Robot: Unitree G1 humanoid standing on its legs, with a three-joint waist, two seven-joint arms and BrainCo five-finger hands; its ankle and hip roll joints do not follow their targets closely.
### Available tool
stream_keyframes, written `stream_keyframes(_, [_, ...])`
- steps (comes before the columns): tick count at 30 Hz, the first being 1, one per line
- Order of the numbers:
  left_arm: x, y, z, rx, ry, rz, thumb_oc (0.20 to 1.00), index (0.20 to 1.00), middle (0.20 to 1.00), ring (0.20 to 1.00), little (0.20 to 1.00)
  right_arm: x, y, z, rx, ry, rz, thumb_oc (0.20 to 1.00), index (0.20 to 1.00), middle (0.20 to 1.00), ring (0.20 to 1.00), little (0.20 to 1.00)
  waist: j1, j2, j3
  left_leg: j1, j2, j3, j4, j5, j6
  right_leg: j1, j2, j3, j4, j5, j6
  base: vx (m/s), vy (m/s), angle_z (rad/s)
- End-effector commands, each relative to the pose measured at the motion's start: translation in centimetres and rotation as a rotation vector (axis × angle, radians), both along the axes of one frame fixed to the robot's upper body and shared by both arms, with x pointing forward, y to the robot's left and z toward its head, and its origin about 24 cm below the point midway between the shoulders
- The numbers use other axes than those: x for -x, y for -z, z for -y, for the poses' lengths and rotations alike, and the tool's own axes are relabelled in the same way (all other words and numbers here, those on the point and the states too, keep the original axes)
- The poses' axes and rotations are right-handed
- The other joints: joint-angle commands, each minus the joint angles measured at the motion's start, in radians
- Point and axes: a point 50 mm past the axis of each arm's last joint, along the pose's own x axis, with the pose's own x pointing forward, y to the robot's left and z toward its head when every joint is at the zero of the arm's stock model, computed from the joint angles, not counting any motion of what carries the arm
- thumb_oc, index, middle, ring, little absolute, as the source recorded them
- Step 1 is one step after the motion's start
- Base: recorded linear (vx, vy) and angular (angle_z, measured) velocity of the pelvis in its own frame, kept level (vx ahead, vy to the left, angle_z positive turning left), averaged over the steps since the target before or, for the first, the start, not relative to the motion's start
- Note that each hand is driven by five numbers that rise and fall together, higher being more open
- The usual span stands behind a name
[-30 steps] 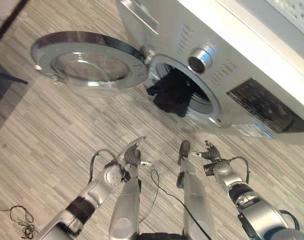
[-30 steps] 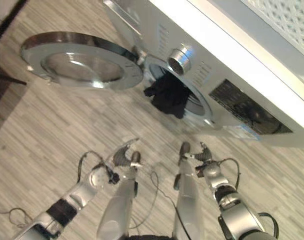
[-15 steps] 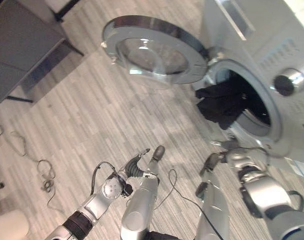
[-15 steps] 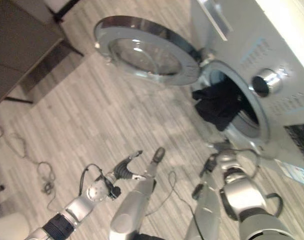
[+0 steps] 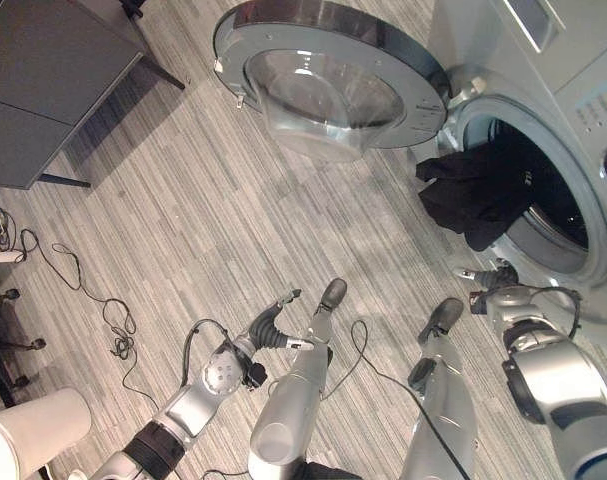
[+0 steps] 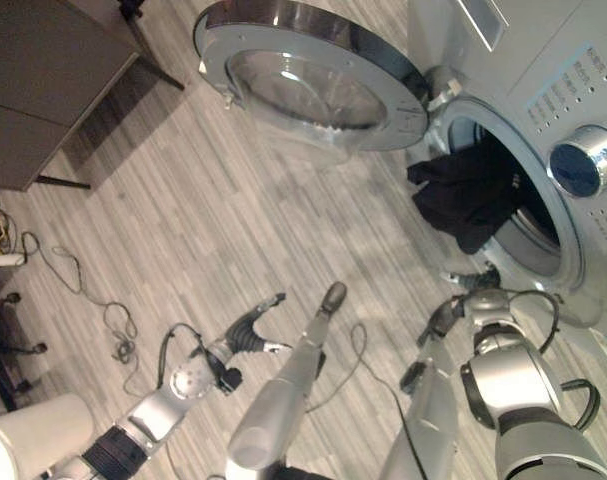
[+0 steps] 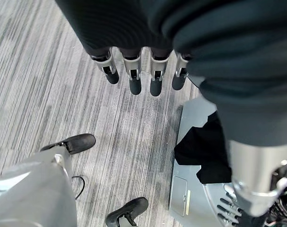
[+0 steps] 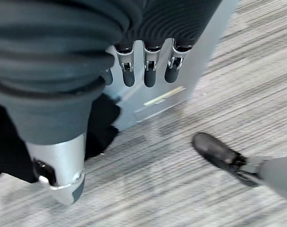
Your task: Grab the laundry basket,head to the washer,open it,put in the laundry and shut it.
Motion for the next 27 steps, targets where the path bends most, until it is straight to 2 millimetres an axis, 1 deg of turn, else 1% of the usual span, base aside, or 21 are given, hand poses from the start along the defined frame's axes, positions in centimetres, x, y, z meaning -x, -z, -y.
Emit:
stream_keyframes(1, [0.5,-1.8,0.2,0.075,0.032,0.063,1.000,1.000,1.000,1.000,1.000,0.3,-3.6,3.5,0.030,0.114,0.114,1.000,1.000,1.000,1.000,1.000,0.018,0.035,0.032,-0.027,-0.031,0.095,-0.053,-0.014,0.063,-0.015,-0.006,0.061,0.101,-0.189,0.027,-0.01,0.016,0.08])
stream_keyframes(2, [0.5,-1.9,0.3,0.083,0.032,0.064,1.000,1.000,1.000,1.000,1.000,0.3,-4.3,4.0,0.036,0.136,0.138,1.000,1.000,1.000,1.000,1.000,0.021,0.040,0.034,-0.036,-0.035,0.092,-0.052,-0.012,0.063,-0.023,-0.008,0.059,0.107,-0.192,0.027,0.00,0.015,0.12])
stream_keyframes(3, [0.4,-1.9,0.3,0.084,0.033,0.065,1.000,1.000,1.000,1.000,1.000,0.3,-4.4,4.1,0.036,0.138,0.139,1.000,1.000,1.000,1.000,1.000,0.021,0.041,0.033,-0.039,-0.036,0.091,-0.051,-0.012,0.063,-0.027,-0.010,0.058,0.110,-0.194,0.027,-0.01,0.007,0.12])
stream_keyframes(6, [0.2,-2.7,0.4,0.108,0.033,0.092,1.000,1.000,1.000,1.000,1.000,0.6,-7.3,6.0,0.045,0.206,0.222,1.000,1.000,1.000,1.000,1.000,0.036,0.056,0.039,-0.076,-0.050,0.082,-0.044,-0.007,0.063,-0.061,-0.019,0.051,0.137,-0.210,0.027,-0.01,0.005,0.17])
stream_keyframes(7, [0.1,-2.8,0.4,0.111,0.031,0.097,1.000,1.000,1.000,1.000,1.000,0.7,-7.8,6.4,0.048,0.215,0.234,1.000,1.000,1.000,1.000,1.000,0.039,0.058,0.040,-0.084,-0.052,0.079,-0.043,-0.005,0.062,-0.068,-0.021,0.051,0.143,-0.213,0.026,0.00,0.004,0.17])
stream_keyframes(8, [0.1,-2.9,0.4,0.113,0.032,0.098,1.000,1.000,1.000,1.000,1.000,0.7,-8.0,6.4,0.049,0.215,0.236,1.000,1.000,1.000,1.000,1.000,0.039,0.058,0.039,-0.088,-0.053,0.079,-0.042,-0.005,0.062,-0.073,-0.022,0.051,0.146,-0.215,0.026,-0.01,-0.003,0.16])
stream_keyframes(11, [-0.1,-3.3,0.5,0.135,0.031,0.112,1.000,1.000,1.000,1.000,1.000,0.6,-10.8,7.4,0.068,0.237,0.297,1.000,1.000,1.000,1.000,1.000,0.052,0.065,0.042,-0.114,-0.061,0.074,-0.043,0.002,0.060,-0.102,-0.026,0.046,0.170,-0.227,0.027,-0.01,-0.003,0.17])
stream_keyframes(12, [-0.1,-3.4,0.6,0.136,0.031,0.113,1.000,1.000,1.000,1.000,1.000,0.6,-10.9,7.4,0.068,0.237,0.298,1.000,1.000,1.000,1.000,1.000,0.052,0.065,0.042,-0.116,-0.061,0.074,-0.043,0.002,0.060,-0.104,-0.026,0.046,0.171,-0.228,0.027,0.00,0.001,0.14])
stream_keyframes(13, [-0.1,-3.4,0.6,0.140,0.031,0.116,1.000,1.000,1.000,1.000,1.000,0.6,-11.6,7.5,0.066,0.241,0.319,1.000,1.000,1.000,1.000,1.000,0.054,0.067,0.042,-0.121,-0.062,0.074,-0.042,0.004,0.060,-0.110,-0.027,0.046,0.175,-0.229,0.027,0.00,0.007,0.12])
stream_keyframes(14, [-0.1,-3.6,0.5,0.155,0.023,0.115,1.000,1.000,1.000,1.000,1.000,0.5,-13.2,7.8,0.048,0.254,0.377,1.000,1.000,1.000,1.000,1.000,0.058,0.071,0.044,-0.132,-0.064,0.074,-0.042,0.005,0.060,-0.126,-0.030,0.047,0.185,-0.233,0.028,0.00,0.007,0.14])
stream_keyframes(15, [-0.2,-3.6,0.5,0.157,0.023,0.117,1.000,1.000,1.000,1.000,1.000,0.5,-13.3,7.8,0.049,0.254,0.380,1.000,1.000,1.000,1.000,1.000,0.058,0.071,0.044,-0.134,-0.065,0.074,-0.042,0.005,0.060,-0.130,-0.031,0.048,0.188,-0.234,0.028,0.00,0.008,0.14])
stream_keyframes(16, [-0.2,-4.0,0.4,0.167,0.018,0.129,1.000,1.000,1.000,1.000,1.000,0.4,-14.5,7.9,0.004,0.265,0.443,1.000,1.000,1.000,1.000,1.000,0.063,0.073,0.044,-0.143,-0.065,0.074,-0.044,0.008,0.058,-0.141,-0.032,0.048,0.194,-0.238,0.030,0.00,0.001,0.09])
stream_keyframes(17, [-0.3,-4.1,0.2,0.160,0.011,0.139,1.000,1.000,1.000,1.000,1.000,0.0,-15.6,7.5,-0.059,0.262,0.517,1.000,1.000,1.000,1.000,1.000,0.067,0.075,0.044,-0.149,-0.064,0.075,-0.047,0.010,0.057,-0.154,-0.030,0.049,0.203,-0.242,0.031,0.00,-0.001,0.05])
stream_keyframes(18, [-0.4,-4.2,0.2,0.160,0.011,0.140,1.000,1.000,1.000,1.000,1.000,-0.1,-15.7,7.5,-0.060,0.261,0.519,1.000,1.000,1.000,1.000,1.000,0.066,0.073,0.044,-0.151,-0.065,0.076,-0.047,0.010,0.057,-0.157,-0.031,0.050,0.206,-0.243,0.031,0.00,0.000,0.00])
stream_keyframes(22, [-0.5,-4.7,0.0,0.189,-0.004,0.157,1.000,1.000,1.000,1.000,1.000,-0.7,-18.4,6.9,-0.146,0.253,0.654,1.000,1.000,1.000,1.000,1.000,0.070,0.074,0.049,-0.165,-0.059,0.079,-0.052,0.013,0.052,-0.180,-0.029,0.046,0.227,-0.258,0.032,0.00,0.000,0.00])
stream_keyframes(23, [-0.6,-4.8,0.0,0.198,-0.006,0.161,1.000,1.000,1.000,1.000,1.000,-0.6,-19.0,6.9,-0.157,0.257,0.677,1.000,1.000,1.000,1.000,1.000,0.069,0.075,0.050,-0.170,-0.059,0.079,-0.053,0.014,0.050,-0.186,-0.029,0.045,0.231,-0.260,0.033,0.00,0.000,0.00])
stream_keyframes(27, [-0.6,-5.2,0.0,0.210,-0.007,0.177,1.000,1.000,1.000,1.000,1.000,-0.4,-19.8,7.2,-0.197,0.274,0.715,1.000,1.000,1.000,1.000,1.000,0.068,0.077,0.050,-0.181,-0.057,0.078,-0.052,0.015,0.047,-0.202,-0.031,0.043,0.249,-0.269,0.035,0.00,-0.013,0.01])
